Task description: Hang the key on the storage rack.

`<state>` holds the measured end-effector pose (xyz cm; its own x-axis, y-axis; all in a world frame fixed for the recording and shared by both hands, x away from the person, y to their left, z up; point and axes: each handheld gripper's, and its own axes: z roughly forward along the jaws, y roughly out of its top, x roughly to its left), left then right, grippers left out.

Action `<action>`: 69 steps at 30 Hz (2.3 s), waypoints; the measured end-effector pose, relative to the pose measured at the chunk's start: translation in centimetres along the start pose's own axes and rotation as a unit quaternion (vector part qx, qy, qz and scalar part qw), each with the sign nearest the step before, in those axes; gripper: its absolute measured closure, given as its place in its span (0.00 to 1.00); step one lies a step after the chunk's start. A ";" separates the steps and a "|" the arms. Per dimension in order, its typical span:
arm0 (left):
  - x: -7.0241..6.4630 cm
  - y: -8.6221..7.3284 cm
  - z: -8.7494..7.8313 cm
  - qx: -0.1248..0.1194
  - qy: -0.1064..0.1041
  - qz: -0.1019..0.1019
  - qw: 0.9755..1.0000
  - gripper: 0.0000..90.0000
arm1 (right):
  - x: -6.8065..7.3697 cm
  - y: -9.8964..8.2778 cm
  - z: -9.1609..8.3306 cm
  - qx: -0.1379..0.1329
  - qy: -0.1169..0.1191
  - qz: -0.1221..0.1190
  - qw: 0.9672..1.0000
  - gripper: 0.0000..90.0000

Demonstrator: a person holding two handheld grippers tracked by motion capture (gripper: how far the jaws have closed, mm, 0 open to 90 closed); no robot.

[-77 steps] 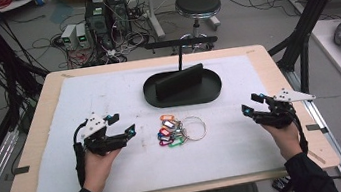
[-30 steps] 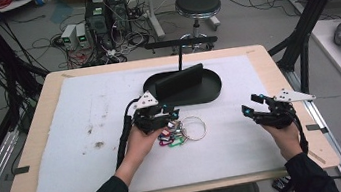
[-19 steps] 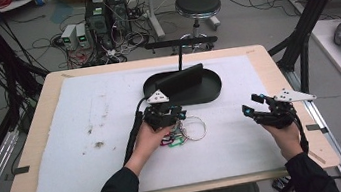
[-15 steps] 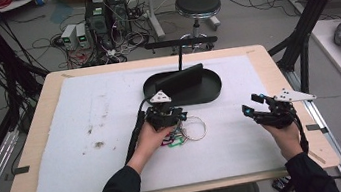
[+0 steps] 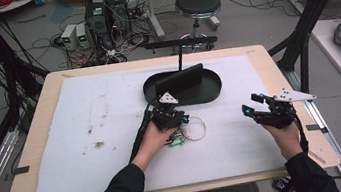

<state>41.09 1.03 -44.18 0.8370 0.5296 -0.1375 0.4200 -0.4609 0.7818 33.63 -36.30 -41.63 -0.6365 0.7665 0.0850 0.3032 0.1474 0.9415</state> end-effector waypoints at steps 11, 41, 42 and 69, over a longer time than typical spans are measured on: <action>-0.3 0.1 -0.1 0.001 -0.007 0.014 1.000 0.94 | -0.1 0.0 -0.1 -0.003 0.000 -0.001 1.000 0.37; -2.4 -0.2 -4.5 -0.105 -0.019 0.076 0.991 0.95 | 0.1 0.0 0.0 -0.001 0.001 -0.002 1.000 0.37; -2.4 -0.2 -4.5 -0.104 -0.023 0.075 0.991 0.95 | 0.0 0.0 0.0 -0.001 0.001 -0.003 1.000 0.37; -2.9 -0.6 -4.5 -0.086 -0.034 0.090 0.992 0.96 | 0.1 0.0 0.1 0.003 0.005 -0.003 1.000 0.37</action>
<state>36.85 2.99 -41.47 0.9172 0.3979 -0.0219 0.2000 -0.4121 0.8889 33.64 -36.16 -41.65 -0.6455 0.7592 0.0829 0.3037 0.1555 0.9400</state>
